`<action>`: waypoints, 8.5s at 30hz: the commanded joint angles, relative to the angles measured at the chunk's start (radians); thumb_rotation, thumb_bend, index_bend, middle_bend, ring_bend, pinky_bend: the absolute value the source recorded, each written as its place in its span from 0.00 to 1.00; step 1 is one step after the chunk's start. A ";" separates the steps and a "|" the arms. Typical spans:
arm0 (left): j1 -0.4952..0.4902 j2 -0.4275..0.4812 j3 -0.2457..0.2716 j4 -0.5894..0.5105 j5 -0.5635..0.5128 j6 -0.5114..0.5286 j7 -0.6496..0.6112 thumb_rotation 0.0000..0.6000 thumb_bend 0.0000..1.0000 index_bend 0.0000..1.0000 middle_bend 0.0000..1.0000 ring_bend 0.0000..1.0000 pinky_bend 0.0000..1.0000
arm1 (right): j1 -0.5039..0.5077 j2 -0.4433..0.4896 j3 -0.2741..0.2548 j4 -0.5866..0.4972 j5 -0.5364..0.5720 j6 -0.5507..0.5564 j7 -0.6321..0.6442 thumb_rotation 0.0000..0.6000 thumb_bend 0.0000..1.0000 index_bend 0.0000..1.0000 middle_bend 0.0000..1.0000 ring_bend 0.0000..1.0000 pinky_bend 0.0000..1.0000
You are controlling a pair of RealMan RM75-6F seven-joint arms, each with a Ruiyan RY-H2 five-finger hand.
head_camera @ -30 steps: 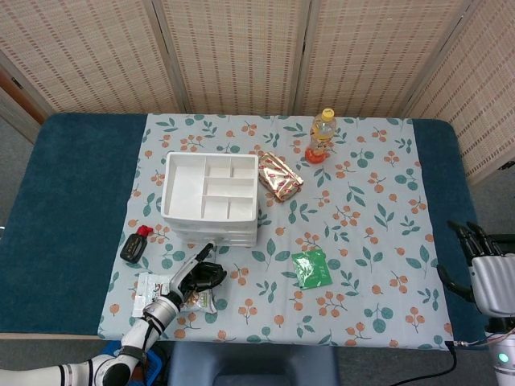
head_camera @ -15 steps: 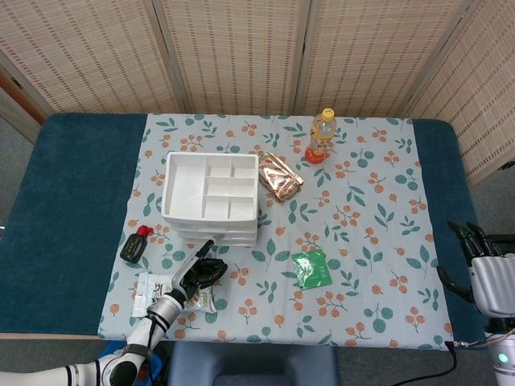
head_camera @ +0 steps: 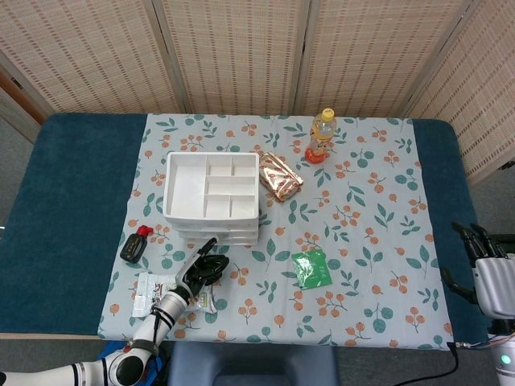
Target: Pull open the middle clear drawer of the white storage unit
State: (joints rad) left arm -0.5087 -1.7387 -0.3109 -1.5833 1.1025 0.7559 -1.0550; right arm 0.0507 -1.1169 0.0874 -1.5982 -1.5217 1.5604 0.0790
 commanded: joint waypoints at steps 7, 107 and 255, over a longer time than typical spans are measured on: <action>0.007 -0.018 -0.024 0.016 -0.033 -0.004 0.019 1.00 0.38 0.20 0.79 0.94 1.00 | -0.003 0.000 0.000 0.002 0.002 0.001 0.001 1.00 0.34 0.08 0.20 0.14 0.21; 0.009 0.201 0.156 -0.056 0.220 0.262 1.062 1.00 0.38 0.16 0.82 0.94 1.00 | -0.017 0.017 0.012 0.017 0.000 0.027 0.032 1.00 0.34 0.08 0.21 0.14 0.21; -0.346 0.338 0.311 0.385 0.988 0.468 1.095 1.00 0.31 0.29 0.86 0.94 1.00 | -0.037 0.102 0.032 -0.064 -0.006 0.066 -0.010 1.00 0.34 0.08 0.21 0.14 0.21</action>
State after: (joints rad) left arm -0.8395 -1.3852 -0.0113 -1.2223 2.0735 1.2150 0.0310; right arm 0.0141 -1.0146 0.1191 -1.6621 -1.5277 1.6267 0.0686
